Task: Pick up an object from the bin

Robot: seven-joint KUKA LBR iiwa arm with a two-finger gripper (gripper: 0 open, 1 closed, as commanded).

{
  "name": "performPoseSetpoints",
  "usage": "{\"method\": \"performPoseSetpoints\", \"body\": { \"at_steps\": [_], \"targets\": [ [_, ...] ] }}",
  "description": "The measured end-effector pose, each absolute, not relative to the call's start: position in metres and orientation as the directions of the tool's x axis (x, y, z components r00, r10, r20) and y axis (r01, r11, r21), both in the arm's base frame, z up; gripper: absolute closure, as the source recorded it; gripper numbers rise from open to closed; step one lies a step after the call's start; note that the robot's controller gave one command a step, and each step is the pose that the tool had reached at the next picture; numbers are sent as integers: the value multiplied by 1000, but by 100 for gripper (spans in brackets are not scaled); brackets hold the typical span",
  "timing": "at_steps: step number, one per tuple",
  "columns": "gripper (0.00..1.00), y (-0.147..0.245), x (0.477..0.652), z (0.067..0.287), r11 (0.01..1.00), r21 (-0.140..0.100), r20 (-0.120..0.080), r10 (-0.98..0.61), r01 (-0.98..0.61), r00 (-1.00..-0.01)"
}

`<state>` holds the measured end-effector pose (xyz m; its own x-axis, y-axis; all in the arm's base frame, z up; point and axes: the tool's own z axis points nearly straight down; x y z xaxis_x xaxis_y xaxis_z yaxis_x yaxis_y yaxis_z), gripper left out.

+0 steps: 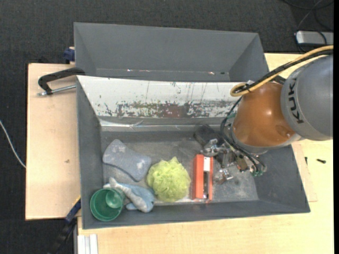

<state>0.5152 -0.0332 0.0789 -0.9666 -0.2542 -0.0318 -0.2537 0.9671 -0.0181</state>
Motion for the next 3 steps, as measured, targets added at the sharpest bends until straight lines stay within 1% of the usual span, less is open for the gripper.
{"method": "performPoseSetpoints", "body": {
  "at_steps": [1,2,3],
  "targets": [
    [100,-33,515,79,971,-18,-30,-241,-240,-970],
    [100,-23,521,197,975,0,-5,-223,-223,-975],
    [100,-23,521,197,975,-1,-5,-223,-223,-975]
  ]
}}
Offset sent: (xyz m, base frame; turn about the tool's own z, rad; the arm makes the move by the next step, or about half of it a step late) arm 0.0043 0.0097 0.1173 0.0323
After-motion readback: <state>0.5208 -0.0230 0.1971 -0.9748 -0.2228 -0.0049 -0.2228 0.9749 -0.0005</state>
